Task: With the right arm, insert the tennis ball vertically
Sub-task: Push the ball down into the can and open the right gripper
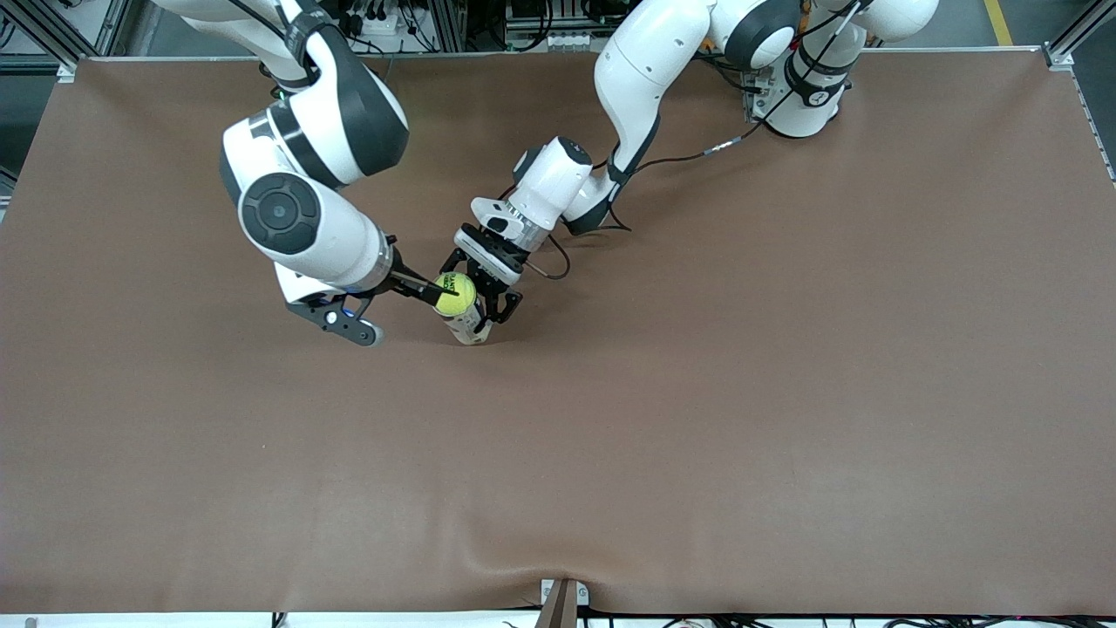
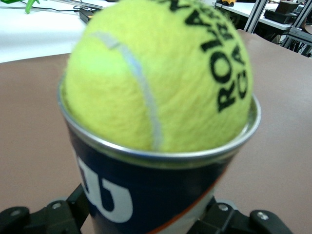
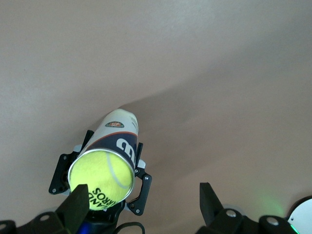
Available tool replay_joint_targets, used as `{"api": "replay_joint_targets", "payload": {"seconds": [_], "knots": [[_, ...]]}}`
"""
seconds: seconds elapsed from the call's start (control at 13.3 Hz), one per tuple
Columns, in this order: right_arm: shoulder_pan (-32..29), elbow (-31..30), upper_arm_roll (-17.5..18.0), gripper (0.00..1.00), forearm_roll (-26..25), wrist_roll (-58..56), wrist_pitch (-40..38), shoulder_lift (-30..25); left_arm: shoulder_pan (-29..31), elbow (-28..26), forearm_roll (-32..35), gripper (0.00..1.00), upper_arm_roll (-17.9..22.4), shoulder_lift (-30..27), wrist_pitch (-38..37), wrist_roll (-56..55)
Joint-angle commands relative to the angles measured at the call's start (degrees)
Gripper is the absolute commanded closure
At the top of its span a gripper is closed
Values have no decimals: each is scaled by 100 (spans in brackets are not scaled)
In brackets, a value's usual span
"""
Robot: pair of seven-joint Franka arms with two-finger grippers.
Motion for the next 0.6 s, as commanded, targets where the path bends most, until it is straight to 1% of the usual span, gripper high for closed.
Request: {"api": "replay_joint_targets", "payload": {"seconds": [0.0,0.3,0.53], "knots": [[86,-292,23,0,-84,-9,334,31,-61,90,-115,12,64,49,9,-28],[121,-443,23,0,-278,-9,520,224,-70,90,-115,9,64,49,9,-28],[69,-373,23,0,-260,-70,415,146,-61,90,-115,8,64,58,9,-28]]}}
